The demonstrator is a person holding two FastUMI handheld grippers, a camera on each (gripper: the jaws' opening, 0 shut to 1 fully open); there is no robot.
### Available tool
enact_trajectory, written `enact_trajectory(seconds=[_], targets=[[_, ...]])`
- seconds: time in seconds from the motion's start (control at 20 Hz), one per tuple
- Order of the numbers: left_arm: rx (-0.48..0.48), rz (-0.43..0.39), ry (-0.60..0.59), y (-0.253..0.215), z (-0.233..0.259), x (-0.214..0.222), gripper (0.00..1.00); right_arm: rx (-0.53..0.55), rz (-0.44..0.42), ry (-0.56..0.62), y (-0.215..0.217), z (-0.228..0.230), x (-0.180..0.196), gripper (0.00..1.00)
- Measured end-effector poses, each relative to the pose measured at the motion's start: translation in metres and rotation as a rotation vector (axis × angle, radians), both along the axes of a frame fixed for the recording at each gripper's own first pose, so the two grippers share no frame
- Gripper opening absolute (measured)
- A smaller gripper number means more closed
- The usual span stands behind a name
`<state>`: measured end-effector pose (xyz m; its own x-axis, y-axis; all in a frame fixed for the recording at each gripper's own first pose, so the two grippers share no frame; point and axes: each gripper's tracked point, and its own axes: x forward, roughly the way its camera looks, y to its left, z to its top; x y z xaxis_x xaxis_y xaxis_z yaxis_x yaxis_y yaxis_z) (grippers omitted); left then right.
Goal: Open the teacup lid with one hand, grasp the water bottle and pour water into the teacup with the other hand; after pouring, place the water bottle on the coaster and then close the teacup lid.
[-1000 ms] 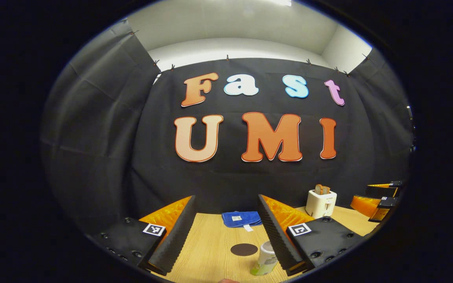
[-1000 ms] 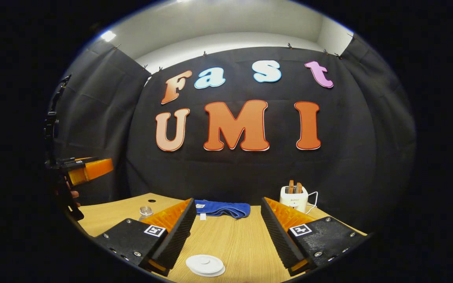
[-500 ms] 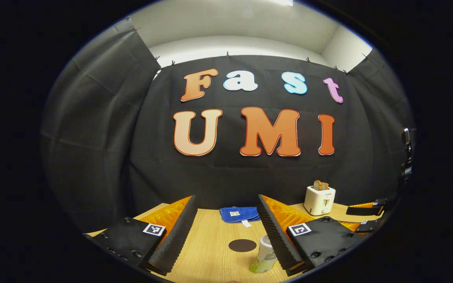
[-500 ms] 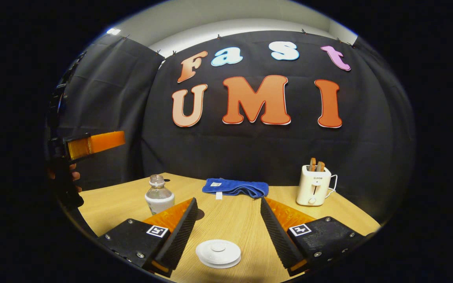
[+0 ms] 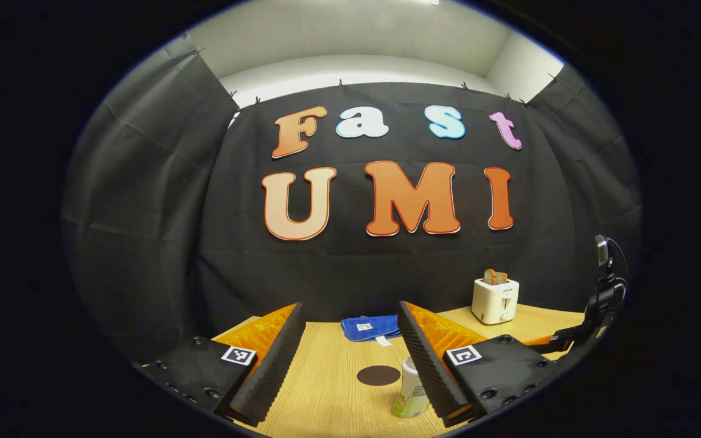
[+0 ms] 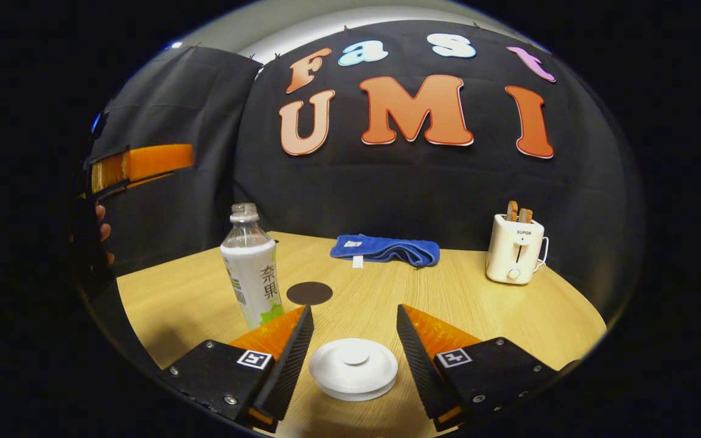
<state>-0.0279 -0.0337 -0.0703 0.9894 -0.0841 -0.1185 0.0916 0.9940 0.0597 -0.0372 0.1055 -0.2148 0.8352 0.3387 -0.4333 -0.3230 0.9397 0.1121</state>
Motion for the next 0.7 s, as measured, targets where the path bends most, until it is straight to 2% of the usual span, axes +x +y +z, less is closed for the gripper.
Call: enact_trajectory(seconds=[0.1, 0.2, 0.25, 0.3, 0.5, 0.55, 0.7], targets=[[0.005, 0.003, 0.006, 0.001, -0.005, 0.0, 0.98, -0.026, 0.012, 0.019, 0.001, -0.012, -0.002, 0.8], [0.01, 0.005, 0.014, 0.002, -0.008, -0.001, 0.98, -0.047, 0.02, 0.036, 0.0, -0.019, -0.005, 0.73], [0.012, 0.006, 0.017, 0.003, -0.009, -0.001, 0.98, -0.053, 0.023, 0.039, 0.0, -0.023, -0.005, 0.65], [0.014, 0.006, 0.018, 0.003, -0.01, -0.001, 0.98, -0.055, 0.026, 0.041, 0.001, -0.024, -0.004, 0.67], [0.027, 0.011, 0.02, 0.006, -0.012, -0.002, 0.97, -0.071, 0.043, 0.07, 0.003, -0.032, -0.004, 0.51], [0.029, 0.014, 0.018, 0.008, -0.012, -0.002, 0.97, -0.072, 0.046, 0.066, 0.003, -0.031, -0.004, 0.43], [0.022, 0.008, 0.026, 0.006, -0.016, -0.001, 0.98, -0.08, 0.057, 0.065, 0.003, -0.031, -0.003, 0.36]])
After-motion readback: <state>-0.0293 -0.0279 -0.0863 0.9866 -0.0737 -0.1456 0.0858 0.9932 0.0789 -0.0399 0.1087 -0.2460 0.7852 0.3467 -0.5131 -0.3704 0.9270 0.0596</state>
